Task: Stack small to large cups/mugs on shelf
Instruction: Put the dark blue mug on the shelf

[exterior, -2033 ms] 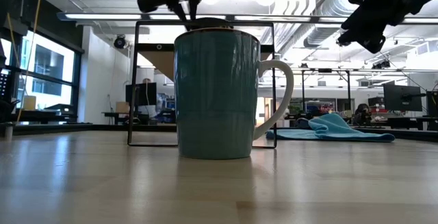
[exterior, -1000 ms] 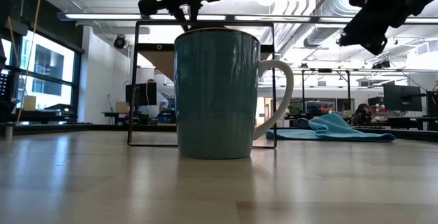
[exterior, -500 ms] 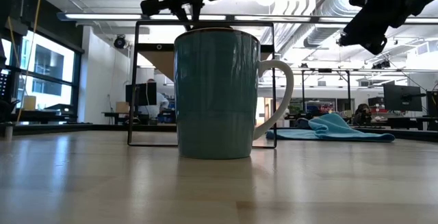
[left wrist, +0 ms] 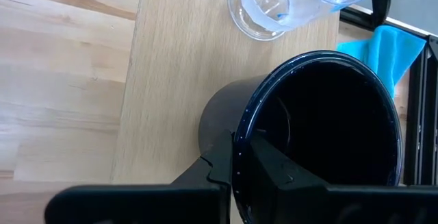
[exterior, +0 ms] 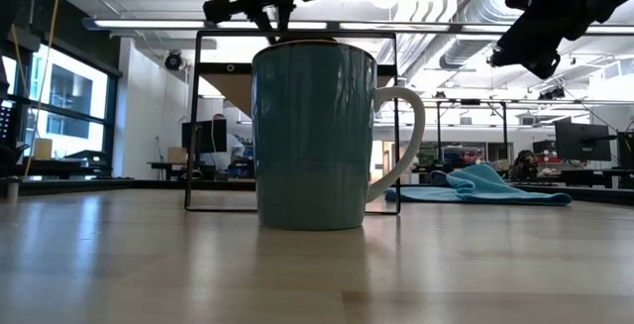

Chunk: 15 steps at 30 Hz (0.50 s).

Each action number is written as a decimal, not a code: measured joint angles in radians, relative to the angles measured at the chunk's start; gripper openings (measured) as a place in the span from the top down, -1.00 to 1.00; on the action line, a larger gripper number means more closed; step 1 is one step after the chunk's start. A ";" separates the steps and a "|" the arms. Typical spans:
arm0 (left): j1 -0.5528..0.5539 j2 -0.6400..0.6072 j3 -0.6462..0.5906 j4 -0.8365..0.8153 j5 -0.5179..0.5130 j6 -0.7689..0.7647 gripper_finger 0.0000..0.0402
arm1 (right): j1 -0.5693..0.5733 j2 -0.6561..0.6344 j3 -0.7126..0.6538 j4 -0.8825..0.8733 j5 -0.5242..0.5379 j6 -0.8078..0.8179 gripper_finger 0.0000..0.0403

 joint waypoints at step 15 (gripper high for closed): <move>0.000 0.000 0.000 0.001 0.010 0.010 0.94 | 0.000 0.000 0.000 0.000 0.000 0.000 0.32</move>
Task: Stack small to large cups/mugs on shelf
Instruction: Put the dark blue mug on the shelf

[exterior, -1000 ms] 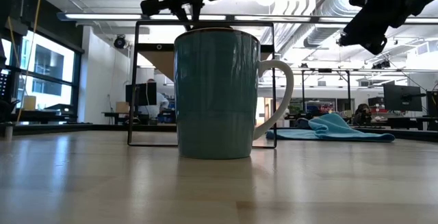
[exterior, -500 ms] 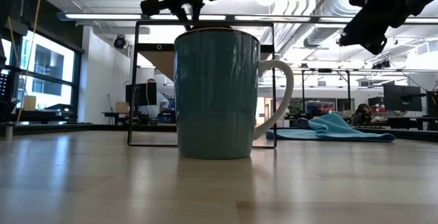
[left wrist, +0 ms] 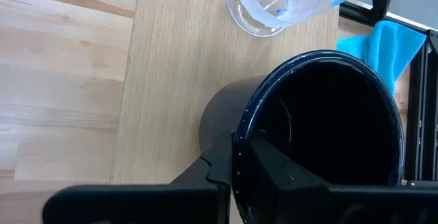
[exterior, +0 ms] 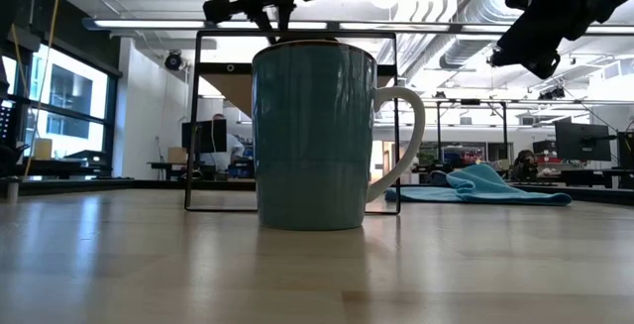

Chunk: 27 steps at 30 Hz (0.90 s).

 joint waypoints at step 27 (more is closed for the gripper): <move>-0.007 0.069 -0.002 0.026 0.047 0.012 0.84 | 0.000 -0.004 0.000 -0.015 -0.001 0.004 0.32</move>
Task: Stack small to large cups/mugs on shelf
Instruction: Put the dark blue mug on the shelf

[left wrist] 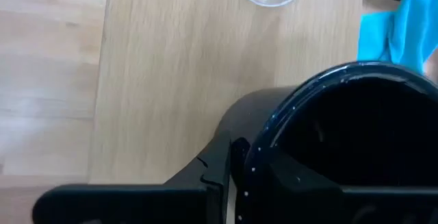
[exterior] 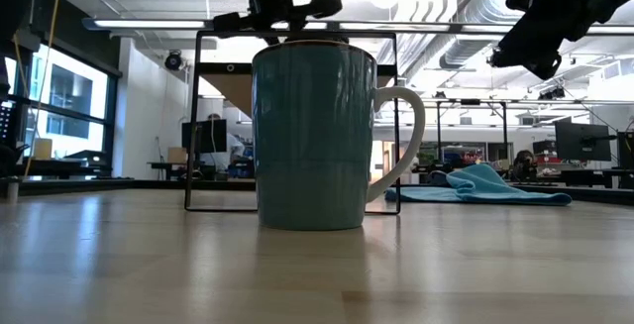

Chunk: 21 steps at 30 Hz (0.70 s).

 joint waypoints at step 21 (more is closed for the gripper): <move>0.000 -0.009 0.001 0.002 0.000 -0.012 0.92 | 0.000 -0.016 0.000 -0.030 -0.005 -0.001 0.32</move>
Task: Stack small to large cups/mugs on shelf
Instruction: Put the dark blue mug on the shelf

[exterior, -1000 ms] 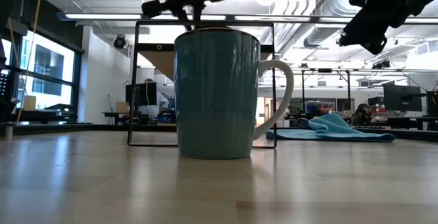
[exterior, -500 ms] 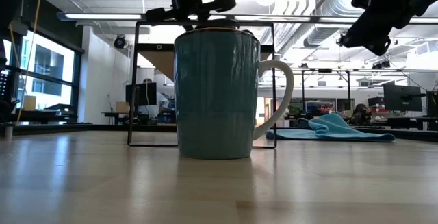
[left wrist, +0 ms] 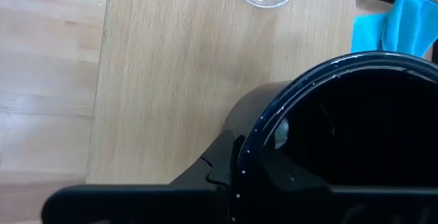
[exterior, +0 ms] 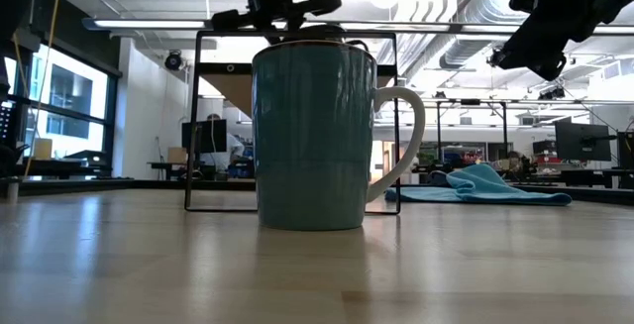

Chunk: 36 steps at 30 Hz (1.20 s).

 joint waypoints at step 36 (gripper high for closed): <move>0.000 -0.023 0.000 -0.075 0.014 0.000 0.93 | 0.000 0.000 0.000 0.001 0.005 -0.002 0.32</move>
